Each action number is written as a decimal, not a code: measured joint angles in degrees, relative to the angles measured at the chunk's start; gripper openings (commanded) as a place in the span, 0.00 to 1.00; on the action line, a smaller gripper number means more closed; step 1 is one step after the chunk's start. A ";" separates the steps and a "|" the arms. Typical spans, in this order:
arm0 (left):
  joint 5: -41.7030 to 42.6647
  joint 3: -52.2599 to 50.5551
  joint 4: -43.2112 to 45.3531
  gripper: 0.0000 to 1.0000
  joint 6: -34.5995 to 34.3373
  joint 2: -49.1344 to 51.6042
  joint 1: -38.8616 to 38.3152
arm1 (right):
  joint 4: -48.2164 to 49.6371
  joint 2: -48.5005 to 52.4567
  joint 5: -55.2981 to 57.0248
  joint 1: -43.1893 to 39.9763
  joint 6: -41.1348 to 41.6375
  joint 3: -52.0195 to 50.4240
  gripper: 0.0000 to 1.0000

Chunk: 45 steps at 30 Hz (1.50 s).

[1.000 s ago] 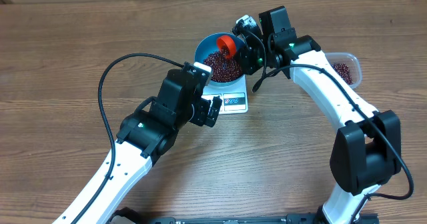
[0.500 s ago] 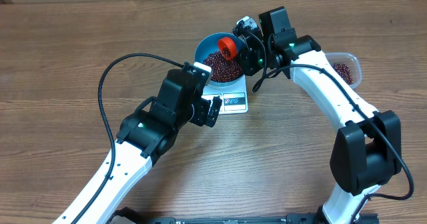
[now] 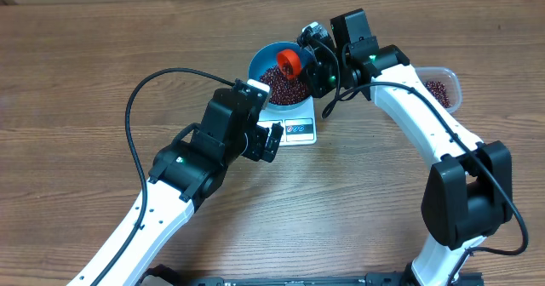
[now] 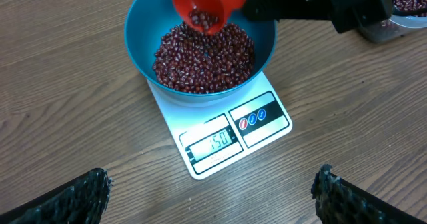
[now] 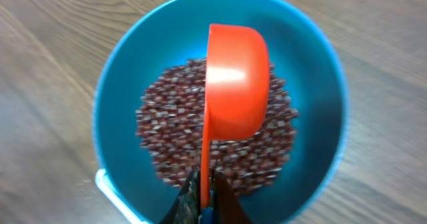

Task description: Scoop item into bowl and weigh 150g on scale

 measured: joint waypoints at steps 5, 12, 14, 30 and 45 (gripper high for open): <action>0.00 -0.02 0.00 1.00 0.00 0.00 0.00 | -1.31 0.00 -8.33 -1.14 4.20 0.00 0.04; 0.00 -0.02 0.00 1.00 0.00 0.00 0.02 | -2.36 -0.74 -20.20 -6.34 8.26 0.00 0.04; 0.00 -0.02 0.00 0.99 -0.02 0.00 0.00 | -3.04 -2.49 -22.08 -8.00 8.79 0.00 0.04; 0.00 -0.02 0.00 1.00 0.00 0.00 0.00 | -8.79 -16.15 -25.27 -20.59 9.25 0.07 0.04; 0.00 0.00 0.00 0.99 0.00 0.00 0.00 | -20.20 -16.15 -8.63 -32.35 9.25 0.11 0.04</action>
